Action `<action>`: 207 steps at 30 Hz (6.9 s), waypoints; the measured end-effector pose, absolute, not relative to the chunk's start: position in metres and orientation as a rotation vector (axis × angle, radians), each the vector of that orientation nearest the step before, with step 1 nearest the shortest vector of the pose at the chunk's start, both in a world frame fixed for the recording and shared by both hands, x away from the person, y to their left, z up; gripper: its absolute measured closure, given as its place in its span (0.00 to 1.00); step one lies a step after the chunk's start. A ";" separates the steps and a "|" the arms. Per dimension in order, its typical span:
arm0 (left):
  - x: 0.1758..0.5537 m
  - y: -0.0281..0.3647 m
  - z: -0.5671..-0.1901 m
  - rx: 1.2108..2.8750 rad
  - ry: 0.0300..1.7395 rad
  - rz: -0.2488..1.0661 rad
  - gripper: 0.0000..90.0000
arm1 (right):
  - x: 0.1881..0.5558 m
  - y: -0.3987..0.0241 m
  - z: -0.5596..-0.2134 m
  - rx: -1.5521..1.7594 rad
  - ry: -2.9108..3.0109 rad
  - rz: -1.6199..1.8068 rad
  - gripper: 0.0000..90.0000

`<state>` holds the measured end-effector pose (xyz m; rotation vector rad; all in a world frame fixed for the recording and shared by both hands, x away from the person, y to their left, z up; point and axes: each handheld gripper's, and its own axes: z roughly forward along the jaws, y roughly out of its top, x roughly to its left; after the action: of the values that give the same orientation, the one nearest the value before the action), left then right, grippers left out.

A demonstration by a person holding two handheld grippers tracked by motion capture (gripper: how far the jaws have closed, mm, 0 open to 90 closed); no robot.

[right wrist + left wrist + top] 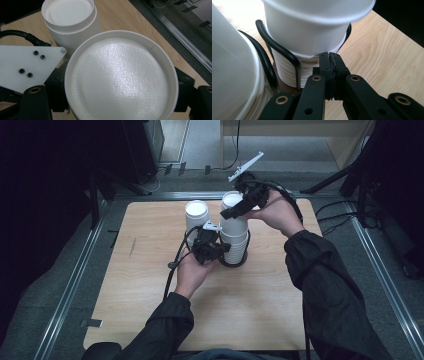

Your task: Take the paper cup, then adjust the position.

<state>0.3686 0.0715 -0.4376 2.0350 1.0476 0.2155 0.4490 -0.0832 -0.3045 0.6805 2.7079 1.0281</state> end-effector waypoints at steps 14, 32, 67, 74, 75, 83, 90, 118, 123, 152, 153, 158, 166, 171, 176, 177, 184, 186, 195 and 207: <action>0.371 0.076 -0.438 2.021 1.041 0.182 0.96 | 0.432 -0.089 -0.246 0.651 2.669 1.086 0.26; 0.371 0.075 -0.438 2.019 1.008 0.147 0.86 | 0.395 -0.123 -0.231 0.568 2.724 1.111 0.26; 0.344 0.096 -0.437 2.103 0.725 0.036 0.52 | 0.346 -0.175 -0.348 0.567 2.797 1.210 0.25; 0.338 0.105 -0.441 2.073 0.692 0.017 0.47 | 0.343 -0.168 -0.380 0.570 2.830 1.221 0.25; 0.337 0.105 -0.441 2.073 0.690 0.022 0.47 | 0.342 -0.166 -0.385 0.568 2.837 1.216 0.25; 0.331 0.114 -0.451 2.074 0.653 0.035 0.43 | 0.337 -0.161 -0.418 0.567 2.847 1.237 0.25; 0.323 0.122 -0.455 2.080 0.633 0.029 0.32 | 0.331 -0.154 -0.435 0.557 2.850 1.244 0.25; 0.316 0.131 -0.478 2.121 0.601 -0.064 0.09 | 0.337 -0.130 -0.464 0.475 2.903 1.323 0.25; 0.316 0.126 -0.480 2.123 0.587 -0.069 0.07 | 0.339 -0.126 -0.462 0.465 2.899 1.343 0.25; 0.309 0.097 -0.493 2.131 0.497 -0.107 0.03 | 0.330 -0.115 -0.431 0.432 2.798 1.596 0.26; 0.309 0.097 -0.493 2.131 0.497 -0.107 0.02 | 0.330 -0.115 -0.431 0.432 2.798 1.596 0.26; 0.308 0.094 -0.492 2.115 0.475 -0.110 0.02 | 0.327 -0.113 -0.427 0.406 2.784 1.629 0.26; 0.305 0.099 -0.483 2.115 0.443 -0.022 0.13 | 0.328 -0.119 -0.424 0.418 2.758 1.678 0.26; 0.307 0.101 -0.477 2.137 0.424 -0.039 0.16 | 0.329 -0.123 -0.423 0.434 2.755 1.713 0.25; 0.311 0.107 -0.473 2.152 0.446 -0.061 0.17 | 0.329 -0.126 -0.422 0.442 2.751 1.691 0.15; 0.312 0.109 -0.471 2.152 0.448 -0.070 0.16 | 0.329 -0.127 -0.422 0.442 2.755 1.682 0.15; 0.315 0.125 -0.460 2.193 0.488 -0.023 0.16 | 0.329 -0.133 -0.430 0.458 2.799 1.565 0.15; 0.315 0.129 -0.457 2.206 0.496 -0.021 0.16 | 0.328 -0.134 -0.434 0.467 2.811 1.533 0.15; 0.319 0.139 -0.455 2.327 0.520 0.001 0.16 | 0.328 -0.143 -0.450 0.509 2.838 1.454 0.17; 0.325 0.124 -0.461 2.455 0.463 -0.005 0.16 | 0.326 -0.151 -0.464 0.525 2.858 1.367 0.17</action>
<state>0.3251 0.1245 -0.4612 2.4545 0.4631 -0.0052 0.3256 -0.1513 -0.4640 0.5247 2.8580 1.3668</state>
